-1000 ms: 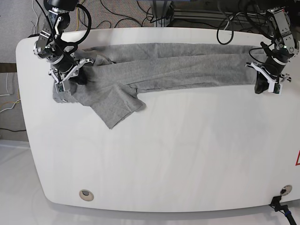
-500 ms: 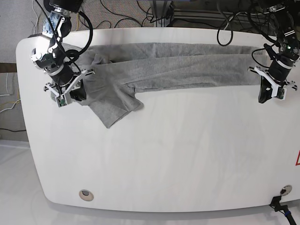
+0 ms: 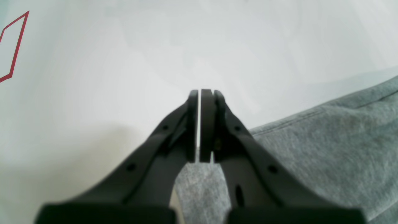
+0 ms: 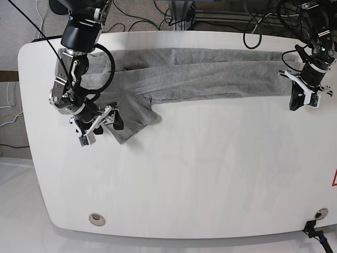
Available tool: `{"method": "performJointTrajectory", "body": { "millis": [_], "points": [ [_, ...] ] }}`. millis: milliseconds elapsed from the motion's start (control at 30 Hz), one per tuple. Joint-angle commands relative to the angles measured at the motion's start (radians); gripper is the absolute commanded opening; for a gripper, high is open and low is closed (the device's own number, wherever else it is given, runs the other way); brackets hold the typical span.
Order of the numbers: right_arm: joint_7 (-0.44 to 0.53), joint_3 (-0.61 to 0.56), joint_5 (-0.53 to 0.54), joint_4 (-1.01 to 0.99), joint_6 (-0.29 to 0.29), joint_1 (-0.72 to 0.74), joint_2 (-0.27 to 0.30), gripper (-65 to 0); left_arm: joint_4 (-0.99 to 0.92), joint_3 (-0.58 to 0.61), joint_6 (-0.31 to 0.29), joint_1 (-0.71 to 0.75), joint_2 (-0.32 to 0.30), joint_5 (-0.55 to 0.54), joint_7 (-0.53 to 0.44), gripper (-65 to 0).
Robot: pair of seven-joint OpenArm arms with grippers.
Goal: Fold the T-shirt properly
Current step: 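Release the right gripper and move it to the loose sleeve, then grasp the loose sleeve with the right gripper and tuck it onto the fold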
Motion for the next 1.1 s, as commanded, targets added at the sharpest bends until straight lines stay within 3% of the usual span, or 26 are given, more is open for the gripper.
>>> {"method": "performJointTrajectory", "body": {
  "millis": [0,200,467,633,733,867,1067],
  "points": [
    [0.044,0.003,0.019,-0.023,0.006,0.041,0.013,-19.5,0.020,-0.008,0.002,-0.005,-0.018,-0.019,-0.023,-65.0],
    [0.055,-0.002,0.018,-0.087,0.006,0.049,0.012,-19.5,0.018,-0.008,0.002,-0.005,-0.018,-0.019,-0.023,-65.0],
    [0.055,-0.150,0.024,-0.081,0.006,0.004,0.012,-19.5,0.016,-0.008,0.002,-0.005,-0.018,-0.019,-0.023,-65.0],
    [0.056,-0.160,0.025,-0.080,0.006,-0.019,0.009,-20.2,0.015,-0.008,0.002,-0.005,-0.018,-0.019,-0.023,-65.0],
    [0.070,-0.160,0.025,-0.080,0.006,-0.019,0.009,-31.9,0.013,-0.008,0.002,-0.005,-0.018,-0.019,-0.023,-65.0],
    [0.101,-0.160,0.022,-0.081,0.006,-0.017,0.009,-63.1,0.013,-0.008,0.002,-0.005,-0.018,-0.019,-0.023,-65.0],
    [0.095,-0.158,0.025,-0.035,0.006,-0.028,0.013,-65.0,0.012,-0.008,0.002,-0.005,-0.018,-0.017,-0.023,-65.0]
  ]
}}
